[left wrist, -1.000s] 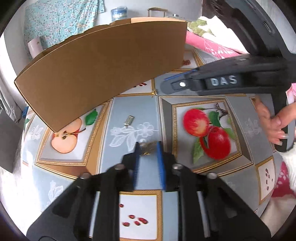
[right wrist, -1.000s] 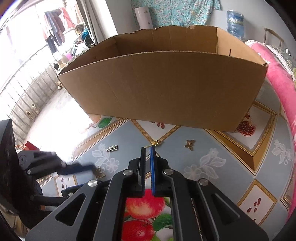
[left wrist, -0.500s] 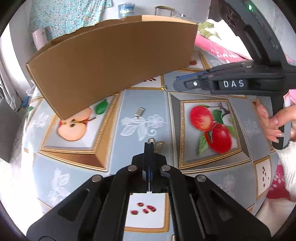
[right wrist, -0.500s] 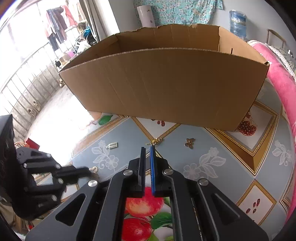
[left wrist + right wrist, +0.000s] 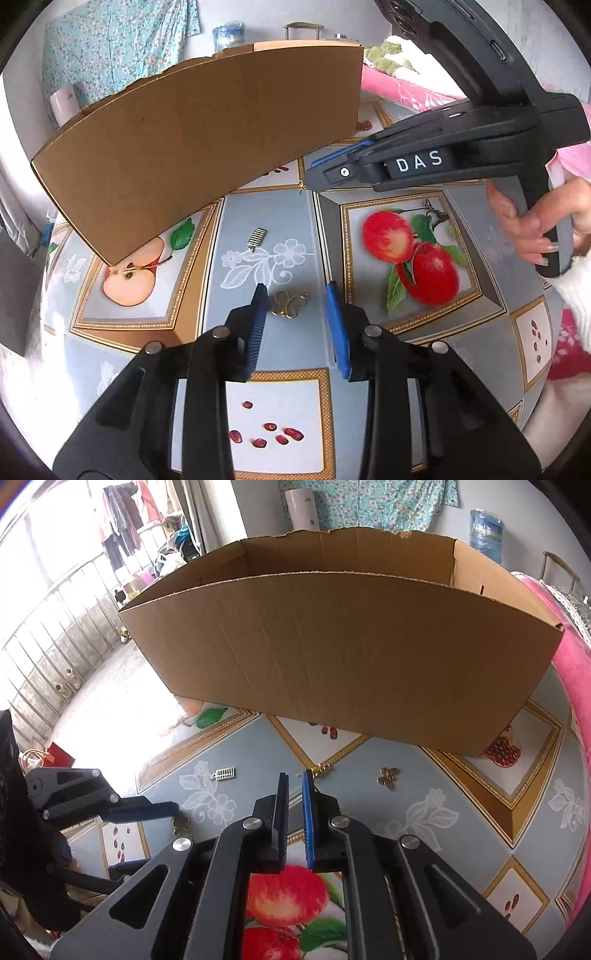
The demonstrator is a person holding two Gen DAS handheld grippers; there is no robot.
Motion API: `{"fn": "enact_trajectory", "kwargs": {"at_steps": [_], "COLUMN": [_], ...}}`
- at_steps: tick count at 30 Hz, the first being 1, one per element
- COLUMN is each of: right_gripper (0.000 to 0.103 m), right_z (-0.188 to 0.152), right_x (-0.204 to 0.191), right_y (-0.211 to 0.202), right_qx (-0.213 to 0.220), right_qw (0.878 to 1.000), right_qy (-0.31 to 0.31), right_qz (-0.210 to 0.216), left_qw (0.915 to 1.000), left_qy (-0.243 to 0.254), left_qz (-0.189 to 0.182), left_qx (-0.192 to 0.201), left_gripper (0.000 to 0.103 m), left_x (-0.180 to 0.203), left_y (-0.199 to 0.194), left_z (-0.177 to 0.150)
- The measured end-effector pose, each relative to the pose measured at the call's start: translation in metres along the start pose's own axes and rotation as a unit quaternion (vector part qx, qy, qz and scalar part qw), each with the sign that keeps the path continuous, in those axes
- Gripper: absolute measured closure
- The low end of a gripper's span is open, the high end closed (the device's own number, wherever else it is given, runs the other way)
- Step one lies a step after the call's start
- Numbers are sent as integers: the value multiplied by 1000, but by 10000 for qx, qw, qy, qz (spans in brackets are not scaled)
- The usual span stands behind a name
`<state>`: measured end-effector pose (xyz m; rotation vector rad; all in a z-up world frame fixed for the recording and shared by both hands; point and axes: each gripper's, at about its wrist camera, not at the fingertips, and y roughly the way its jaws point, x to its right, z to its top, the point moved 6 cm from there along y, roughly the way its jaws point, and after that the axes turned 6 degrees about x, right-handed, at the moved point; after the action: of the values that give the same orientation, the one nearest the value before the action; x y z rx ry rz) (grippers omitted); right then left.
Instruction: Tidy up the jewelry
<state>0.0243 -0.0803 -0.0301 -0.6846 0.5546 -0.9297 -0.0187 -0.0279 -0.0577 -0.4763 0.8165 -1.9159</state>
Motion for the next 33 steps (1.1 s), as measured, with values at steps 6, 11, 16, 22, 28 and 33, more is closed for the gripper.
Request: {"fn": "enact_trajectory", "kwargs": {"at_steps": [6,11,16,22,28,33], "right_gripper": [76,68,96,98,98,98], "right_z": [3,3,7,5,1,8], "right_x": [-2,-3,7,11,4,1], "right_y": [6,20,26,26,19,6], "right_qx": [-55,-180,-58,-102,-32,127], "right_qw": [9999,9993,9987,9991,9995,9995], "right_qy": [-101,-293,-41,182,162,213], "right_qz": [7,-153,-501,-376,-272,-217], "left_qw": [9999,10000,9999,9998,9995,9996], "left_qy": [78,-47,-125,-131,-288,-230], "left_qz": [79,-23,-33,-72,-136,-84], "left_qx": [-67,-70,-65,-88,-54,-116], "left_gripper": [93,93,93,103,89,73], "left_x": [-2,-7,-10,-17,-25,-20], "left_y": [-7,-18,-25,-26,-29,-18], "left_z": [-5,-14,-21,-20,-17,-13]}}
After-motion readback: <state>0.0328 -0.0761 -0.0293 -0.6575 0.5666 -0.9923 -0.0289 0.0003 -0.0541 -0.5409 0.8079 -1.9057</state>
